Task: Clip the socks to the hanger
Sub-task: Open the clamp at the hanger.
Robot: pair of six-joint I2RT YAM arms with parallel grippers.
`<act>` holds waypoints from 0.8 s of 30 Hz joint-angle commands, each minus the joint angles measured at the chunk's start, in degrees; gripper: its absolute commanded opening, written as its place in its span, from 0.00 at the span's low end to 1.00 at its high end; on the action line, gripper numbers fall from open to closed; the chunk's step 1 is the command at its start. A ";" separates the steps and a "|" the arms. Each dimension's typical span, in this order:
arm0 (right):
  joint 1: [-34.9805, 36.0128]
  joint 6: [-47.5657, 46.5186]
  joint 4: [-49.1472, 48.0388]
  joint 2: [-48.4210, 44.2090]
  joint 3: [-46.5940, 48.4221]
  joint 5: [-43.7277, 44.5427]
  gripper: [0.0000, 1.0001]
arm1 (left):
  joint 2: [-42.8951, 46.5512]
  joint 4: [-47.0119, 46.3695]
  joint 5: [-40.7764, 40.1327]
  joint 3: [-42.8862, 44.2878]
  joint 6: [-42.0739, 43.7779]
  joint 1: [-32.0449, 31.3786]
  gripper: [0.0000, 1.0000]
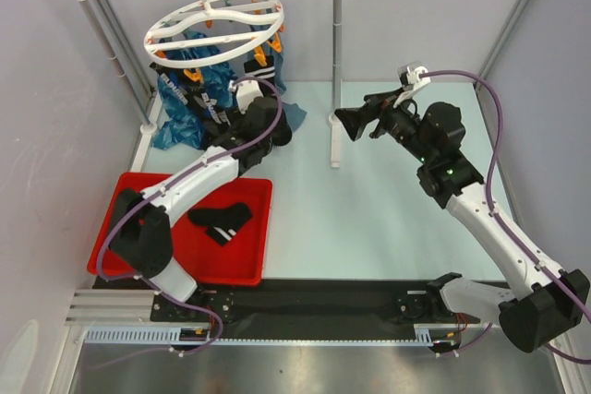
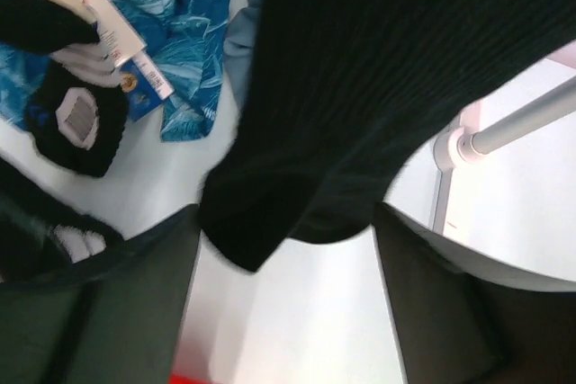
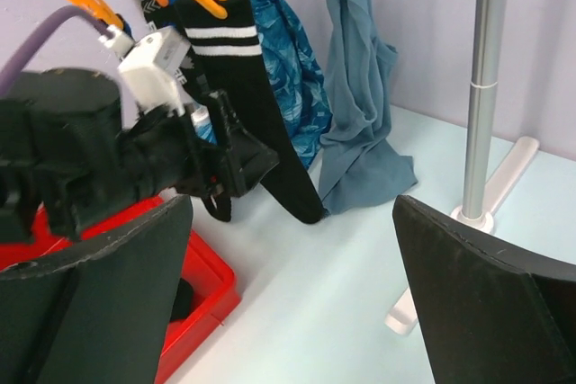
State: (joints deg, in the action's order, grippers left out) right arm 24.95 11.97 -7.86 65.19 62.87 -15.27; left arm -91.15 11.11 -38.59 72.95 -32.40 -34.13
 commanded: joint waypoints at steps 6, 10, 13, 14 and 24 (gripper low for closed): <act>-0.16 -0.37 -6.64 2.74 0.40 -3.01 0.95 | 1.59 -16.30 20.48 -2.89 5.16 7.67 0.49; -0.08 0.07 -7.26 7.14 3.04 -6.16 0.77 | 4.75 -17.18 24.34 -6.23 2.79 10.48 0.09; 0.01 -0.89 -10.59 11.34 5.84 -12.39 0.66 | 8.53 -15.43 24.79 -8.52 2.26 11.89 0.00; 0.01 -1.24 -11.73 12.58 6.64 -13.55 0.63 | 9.76 -15.07 24.88 -10.00 2.34 12.24 0.00; -0.08 -9.41 -24.36 32.53 26.59 -23.12 0.62 | 26.37 -11.38 24.62 -16.78 4.63 15.32 0.00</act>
State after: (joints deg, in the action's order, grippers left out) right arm 24.99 6.57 -22.31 92.84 84.14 -32.56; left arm -69.06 -0.54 -14.35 57.30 -29.32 -19.40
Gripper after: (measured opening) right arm 0.592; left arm 0.011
